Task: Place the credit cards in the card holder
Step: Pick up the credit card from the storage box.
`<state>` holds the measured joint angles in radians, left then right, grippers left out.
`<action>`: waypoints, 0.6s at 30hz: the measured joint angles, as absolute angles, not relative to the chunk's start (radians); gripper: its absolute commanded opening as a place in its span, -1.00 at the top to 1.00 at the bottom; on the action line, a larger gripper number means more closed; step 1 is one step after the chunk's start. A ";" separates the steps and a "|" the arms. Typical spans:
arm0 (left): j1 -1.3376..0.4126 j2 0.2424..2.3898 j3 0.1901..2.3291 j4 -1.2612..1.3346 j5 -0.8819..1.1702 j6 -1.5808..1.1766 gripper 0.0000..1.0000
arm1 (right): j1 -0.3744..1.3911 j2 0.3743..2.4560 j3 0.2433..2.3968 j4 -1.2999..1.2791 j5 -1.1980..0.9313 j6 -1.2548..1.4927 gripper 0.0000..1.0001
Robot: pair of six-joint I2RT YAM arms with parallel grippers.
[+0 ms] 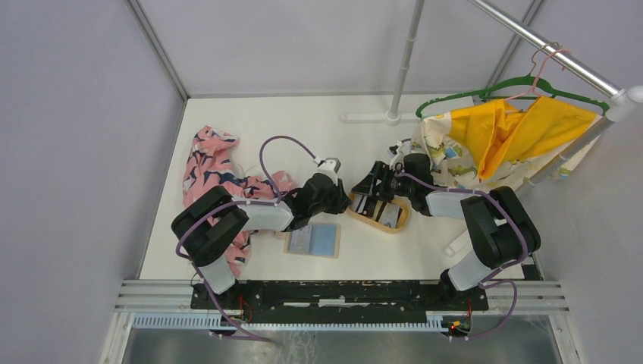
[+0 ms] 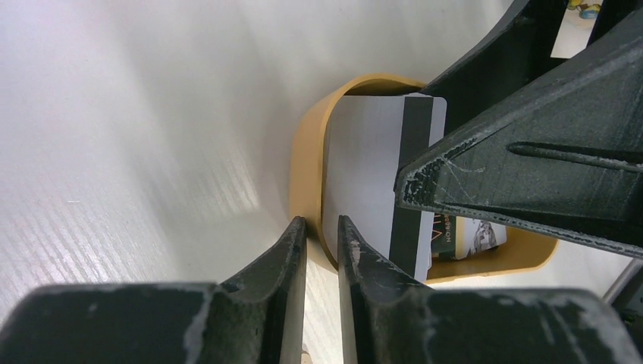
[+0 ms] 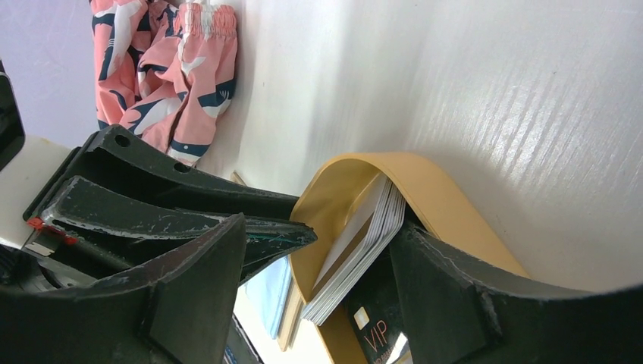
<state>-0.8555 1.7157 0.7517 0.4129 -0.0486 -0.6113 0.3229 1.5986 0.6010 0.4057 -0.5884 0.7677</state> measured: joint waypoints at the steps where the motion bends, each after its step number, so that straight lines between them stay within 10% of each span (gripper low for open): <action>1: -0.861 1.716 0.756 0.405 -0.060 -0.614 0.95 | 0.322 1.599 0.601 0.406 -0.592 0.765 -0.52; 18: -0.921 1.705 0.794 0.308 -0.263 -0.687 0.97 | 0.289 1.595 0.585 0.418 -0.638 0.761 -0.38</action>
